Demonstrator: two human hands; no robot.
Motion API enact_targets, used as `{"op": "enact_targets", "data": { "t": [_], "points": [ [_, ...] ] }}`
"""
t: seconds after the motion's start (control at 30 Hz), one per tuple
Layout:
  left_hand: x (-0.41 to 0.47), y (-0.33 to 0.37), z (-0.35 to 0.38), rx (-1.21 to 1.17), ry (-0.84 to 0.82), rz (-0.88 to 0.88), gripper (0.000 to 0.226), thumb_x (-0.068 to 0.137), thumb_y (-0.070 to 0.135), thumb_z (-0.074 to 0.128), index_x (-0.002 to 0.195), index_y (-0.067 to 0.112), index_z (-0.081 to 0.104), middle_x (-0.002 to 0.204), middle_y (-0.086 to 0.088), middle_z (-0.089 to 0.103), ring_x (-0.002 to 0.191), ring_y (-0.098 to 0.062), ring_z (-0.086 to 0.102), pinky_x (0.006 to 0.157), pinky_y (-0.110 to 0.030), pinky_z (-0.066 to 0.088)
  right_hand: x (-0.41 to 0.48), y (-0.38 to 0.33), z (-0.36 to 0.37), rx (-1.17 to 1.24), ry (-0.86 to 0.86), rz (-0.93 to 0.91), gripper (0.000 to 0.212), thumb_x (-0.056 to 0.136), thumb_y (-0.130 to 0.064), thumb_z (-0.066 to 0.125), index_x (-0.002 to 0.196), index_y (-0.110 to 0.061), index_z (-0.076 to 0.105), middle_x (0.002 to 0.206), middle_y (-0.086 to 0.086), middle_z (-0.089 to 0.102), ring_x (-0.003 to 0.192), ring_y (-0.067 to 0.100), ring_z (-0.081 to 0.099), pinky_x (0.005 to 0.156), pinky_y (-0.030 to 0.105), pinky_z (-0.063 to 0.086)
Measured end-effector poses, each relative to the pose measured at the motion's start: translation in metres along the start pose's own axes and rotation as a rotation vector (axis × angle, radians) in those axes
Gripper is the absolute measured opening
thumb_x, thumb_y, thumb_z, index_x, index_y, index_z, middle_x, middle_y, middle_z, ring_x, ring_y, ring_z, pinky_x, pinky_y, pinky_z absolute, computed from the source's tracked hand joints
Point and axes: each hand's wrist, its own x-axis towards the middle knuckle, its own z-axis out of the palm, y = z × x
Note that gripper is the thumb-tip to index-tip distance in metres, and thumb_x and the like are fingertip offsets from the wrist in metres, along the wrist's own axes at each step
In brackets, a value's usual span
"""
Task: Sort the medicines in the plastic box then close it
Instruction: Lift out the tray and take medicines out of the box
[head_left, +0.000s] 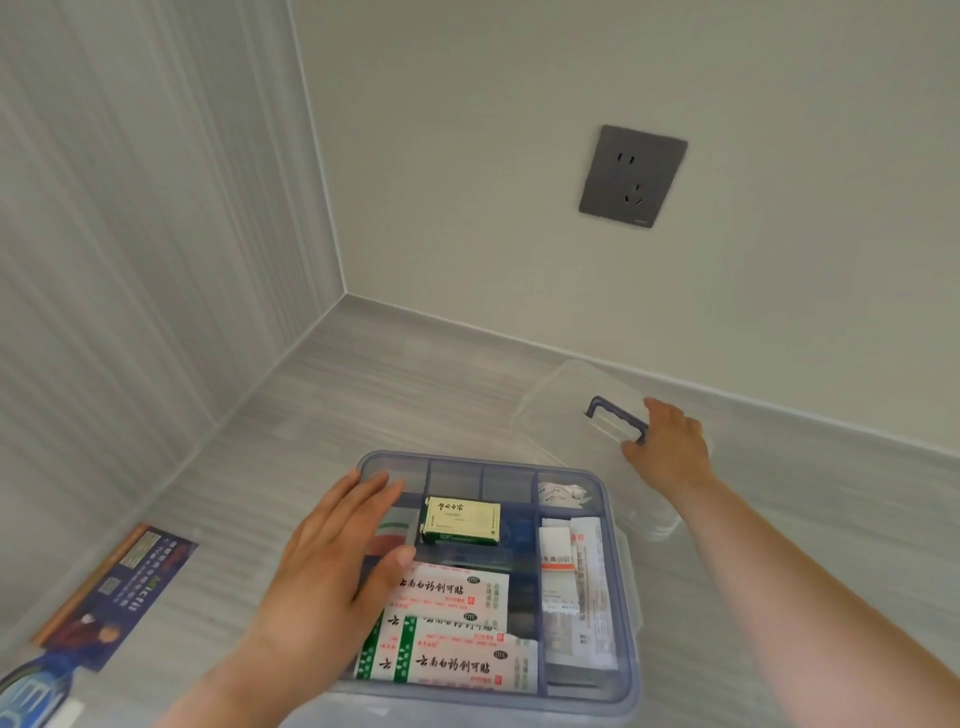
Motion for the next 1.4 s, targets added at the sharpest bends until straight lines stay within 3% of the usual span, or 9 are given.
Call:
{"op": "enact_targets", "data": {
  "t": [0.17, 0.27, 0.5, 0.67, 0.87, 1.0, 1.13, 1.3, 1.4],
  "points": [
    [0.000, -0.002, 0.002, -0.040, 0.037, 0.038, 0.048, 0.090, 0.039, 0.040, 0.134, 0.030, 0.023, 0.135, 0.023, 0.012, 0.128, 0.006, -0.002, 0.108, -0.021, 0.004, -0.068, -0.037, -0.021, 0.257, 0.006, -0.421, 0.027, 0.085, -0.019, 0.057, 0.112, -0.017, 0.059, 0.110, -0.005, 0.057, 0.118, 0.018, 0.044, 0.085, 0.012, 0.026],
    [-0.003, 0.000, 0.001, -0.061, 0.056, 0.043, 0.048, 0.089, 0.031, 0.046, 0.134, 0.026, 0.028, 0.131, 0.023, 0.014, 0.127, 0.004, 0.004, 0.111, -0.025, 0.007, -0.102, -0.047, -0.021, 0.142, -0.170, -0.578, 0.022, 0.085, -0.027, 0.057, 0.105, -0.021, 0.064, 0.116, -0.007, 0.057, 0.115, 0.011, 0.044, 0.092, 0.020, 0.029],
    [-0.035, -0.007, -0.005, -0.314, 0.239, 0.022, 0.044, 0.083, 0.011, 0.056, 0.121, 0.028, 0.041, 0.127, 0.013, 0.035, 0.119, -0.006, 0.034, 0.098, -0.026, 0.026, -0.116, -0.064, -0.015, -0.038, -0.069, -0.578, 0.032, 0.088, -0.013, 0.048, 0.117, -0.021, 0.058, 0.137, 0.001, 0.046, 0.126, 0.019, 0.036, 0.104, 0.029, 0.028],
    [-0.046, -0.015, -0.008, -0.466, 0.147, 0.005, 0.050, 0.083, 0.017, 0.053, 0.117, 0.041, 0.025, 0.118, 0.035, 0.027, 0.118, -0.005, 0.033, 0.100, -0.026, 0.027, -0.114, -0.073, -0.011, -0.159, -0.144, -0.594, 0.034, 0.087, -0.008, 0.046, 0.117, -0.018, 0.059, 0.147, 0.001, 0.034, 0.133, 0.020, 0.030, 0.109, 0.030, 0.025],
    [-0.047, -0.014, -0.009, -0.501, 0.128, 0.010, 0.049, 0.085, 0.021, 0.050, 0.116, 0.045, 0.022, 0.121, 0.035, 0.024, 0.121, -0.004, 0.031, 0.101, -0.023, 0.025, -0.107, -0.072, -0.022, -0.137, -0.207, -0.606, 0.027, 0.087, -0.006, 0.048, 0.106, -0.014, 0.065, 0.147, -0.003, 0.036, 0.128, 0.017, 0.041, 0.103, 0.022, 0.031],
    [-0.048, -0.016, -0.013, -0.629, 0.114, 0.033, 0.053, 0.073, 0.064, 0.047, 0.118, 0.043, 0.026, 0.128, 0.029, 0.031, 0.122, 0.016, 0.031, 0.091, 0.003, 0.024, -0.103, -0.073, -0.031, -0.094, -0.226, -0.586, 0.024, 0.085, -0.006, 0.052, 0.102, -0.014, 0.067, 0.145, -0.004, 0.039, 0.125, 0.016, 0.044, 0.099, 0.019, 0.031],
    [-0.049, -0.023, -0.013, -0.611, 0.107, 0.047, 0.077, 0.059, 0.084, 0.034, 0.122, 0.040, 0.027, 0.129, 0.028, 0.032, 0.116, 0.025, 0.029, 0.087, 0.006, 0.026, -0.094, -0.080, -0.049, -0.067, -0.178, -0.554, 0.023, 0.085, -0.009, 0.054, 0.101, -0.017, 0.068, 0.142, -0.003, 0.043, 0.124, 0.016, 0.044, 0.093, 0.017, 0.029],
    [-0.041, -0.022, -0.010, -0.429, 0.098, 0.010, 0.035, 0.080, 0.048, 0.052, 0.109, 0.051, 0.033, 0.130, 0.025, 0.033, 0.122, 0.010, 0.030, 0.097, -0.008, 0.022, -0.070, -0.093, -0.071, -0.086, -0.095, -0.478, 0.023, 0.083, -0.007, 0.056, 0.103, -0.011, 0.067, 0.136, 0.006, 0.051, 0.121, 0.022, 0.048, 0.090, 0.023, 0.034],
    [-0.022, -0.022, -0.006, -0.294, 0.134, -0.076, 0.047, 0.085, 0.015, 0.054, 0.125, 0.032, 0.036, 0.139, 0.006, 0.035, 0.130, -0.013, 0.030, 0.104, -0.025, 0.023, -0.053, -0.102, -0.072, -0.050, -0.023, -0.413, 0.020, 0.083, -0.005, 0.054, 0.098, -0.007, 0.067, 0.122, 0.013, 0.060, 0.110, 0.028, 0.054, 0.083, 0.027, 0.040]
  ]
}}
